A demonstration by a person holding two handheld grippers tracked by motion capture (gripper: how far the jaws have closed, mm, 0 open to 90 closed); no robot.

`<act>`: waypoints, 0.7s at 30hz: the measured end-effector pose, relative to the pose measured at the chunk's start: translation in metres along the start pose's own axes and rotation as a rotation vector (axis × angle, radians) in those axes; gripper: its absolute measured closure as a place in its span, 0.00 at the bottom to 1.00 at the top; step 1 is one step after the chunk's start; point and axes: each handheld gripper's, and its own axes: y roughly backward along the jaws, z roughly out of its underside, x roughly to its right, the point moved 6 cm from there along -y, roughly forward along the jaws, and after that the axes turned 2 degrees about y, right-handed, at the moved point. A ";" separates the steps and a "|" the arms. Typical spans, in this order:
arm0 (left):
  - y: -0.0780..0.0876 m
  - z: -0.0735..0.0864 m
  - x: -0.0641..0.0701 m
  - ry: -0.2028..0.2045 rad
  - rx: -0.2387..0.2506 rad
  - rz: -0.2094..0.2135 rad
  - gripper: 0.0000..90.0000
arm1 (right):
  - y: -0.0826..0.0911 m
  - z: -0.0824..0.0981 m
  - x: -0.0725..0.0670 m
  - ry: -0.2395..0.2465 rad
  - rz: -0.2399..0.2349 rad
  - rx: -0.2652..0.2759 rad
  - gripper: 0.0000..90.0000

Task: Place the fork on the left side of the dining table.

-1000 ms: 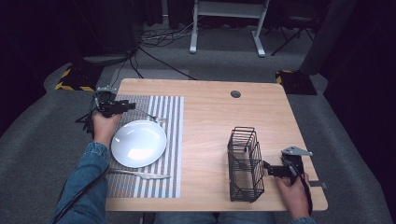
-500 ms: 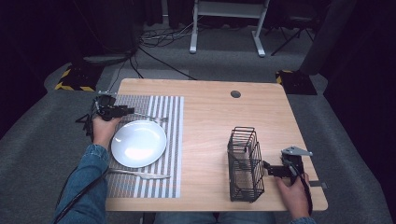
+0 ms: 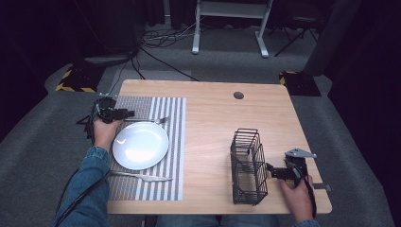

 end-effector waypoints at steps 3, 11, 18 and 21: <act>0.000 -0.001 0.001 -0.005 0.002 -0.004 0.53 | 0.000 0.000 0.000 0.000 0.000 0.000 0.05; 0.004 -0.005 0.008 -0.028 0.021 -0.002 0.53 | 0.000 0.000 0.000 0.000 0.000 0.000 0.05; 0.017 -0.016 0.031 -0.091 0.057 0.008 0.52 | 0.000 0.000 0.000 0.000 0.000 0.000 0.05; 0.020 -0.019 0.036 -0.112 0.060 0.004 0.52 | 0.000 0.000 0.000 0.000 0.000 0.000 0.05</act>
